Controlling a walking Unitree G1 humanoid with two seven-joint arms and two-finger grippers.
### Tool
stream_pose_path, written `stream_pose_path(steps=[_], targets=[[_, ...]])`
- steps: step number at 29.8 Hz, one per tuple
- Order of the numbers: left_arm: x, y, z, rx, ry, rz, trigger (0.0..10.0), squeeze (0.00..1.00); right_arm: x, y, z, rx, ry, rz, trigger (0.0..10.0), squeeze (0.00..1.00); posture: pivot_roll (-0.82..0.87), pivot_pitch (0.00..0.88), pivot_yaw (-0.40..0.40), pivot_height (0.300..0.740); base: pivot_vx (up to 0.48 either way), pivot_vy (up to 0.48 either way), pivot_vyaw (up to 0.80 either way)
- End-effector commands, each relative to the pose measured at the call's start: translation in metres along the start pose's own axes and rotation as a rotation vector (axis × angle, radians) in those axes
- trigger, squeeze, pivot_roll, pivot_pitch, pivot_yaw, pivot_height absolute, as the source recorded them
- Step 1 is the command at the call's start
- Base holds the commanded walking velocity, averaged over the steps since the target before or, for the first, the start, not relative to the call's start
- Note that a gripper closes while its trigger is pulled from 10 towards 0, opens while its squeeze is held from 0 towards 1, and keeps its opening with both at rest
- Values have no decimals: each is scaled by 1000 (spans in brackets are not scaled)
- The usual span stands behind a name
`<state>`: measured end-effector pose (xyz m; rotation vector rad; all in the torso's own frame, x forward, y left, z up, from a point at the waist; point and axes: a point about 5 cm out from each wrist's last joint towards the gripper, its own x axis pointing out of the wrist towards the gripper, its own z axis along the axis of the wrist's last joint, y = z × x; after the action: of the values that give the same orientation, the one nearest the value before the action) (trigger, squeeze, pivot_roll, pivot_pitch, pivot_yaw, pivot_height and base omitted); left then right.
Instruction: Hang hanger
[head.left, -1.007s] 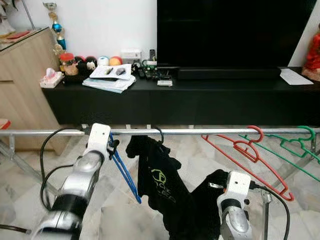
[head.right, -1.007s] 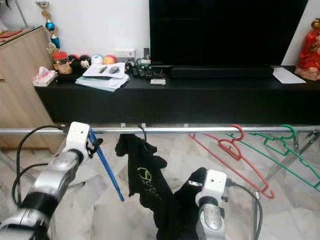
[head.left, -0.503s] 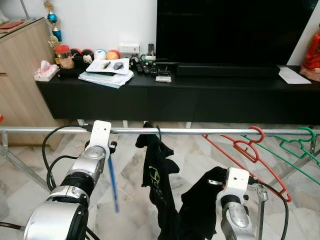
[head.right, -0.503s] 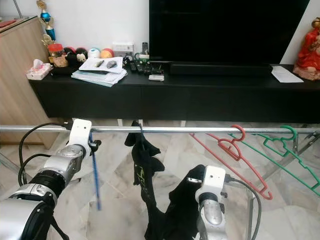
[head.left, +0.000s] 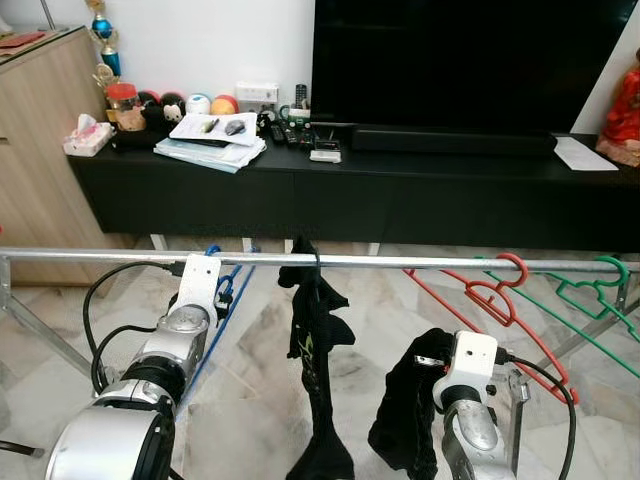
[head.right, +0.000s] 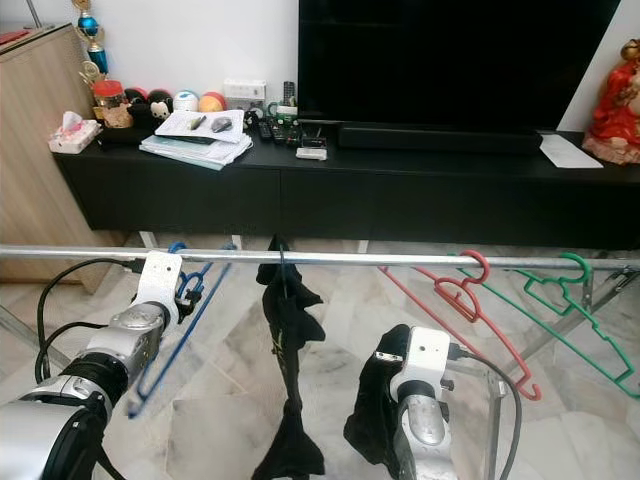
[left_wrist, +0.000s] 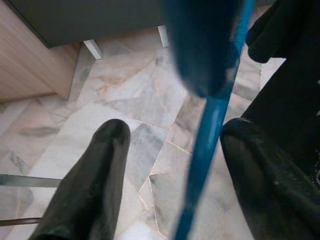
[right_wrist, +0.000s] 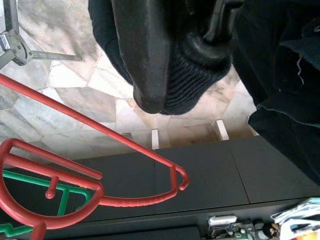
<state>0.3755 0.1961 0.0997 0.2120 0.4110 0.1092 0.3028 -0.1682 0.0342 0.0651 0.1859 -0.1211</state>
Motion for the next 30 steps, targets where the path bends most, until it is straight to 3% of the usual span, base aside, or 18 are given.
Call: stream_pose_path(steps=[1,16,30], targets=[[0,2,-4,11,-2,-8,0,0,4,0,7,-10,-16,12,10000,0,42,0,-57,740,0,0,0],[0,-6,1,55,-46,-76,0,0,4,2,5,-7,-6,14,10000,0,44,0,-49,740,0,0,0],[0,-3,-4,89,-5,-83,0,0,4,4,4,-8,4,20,10000,0,49,0,-47,740,0,0,0]])
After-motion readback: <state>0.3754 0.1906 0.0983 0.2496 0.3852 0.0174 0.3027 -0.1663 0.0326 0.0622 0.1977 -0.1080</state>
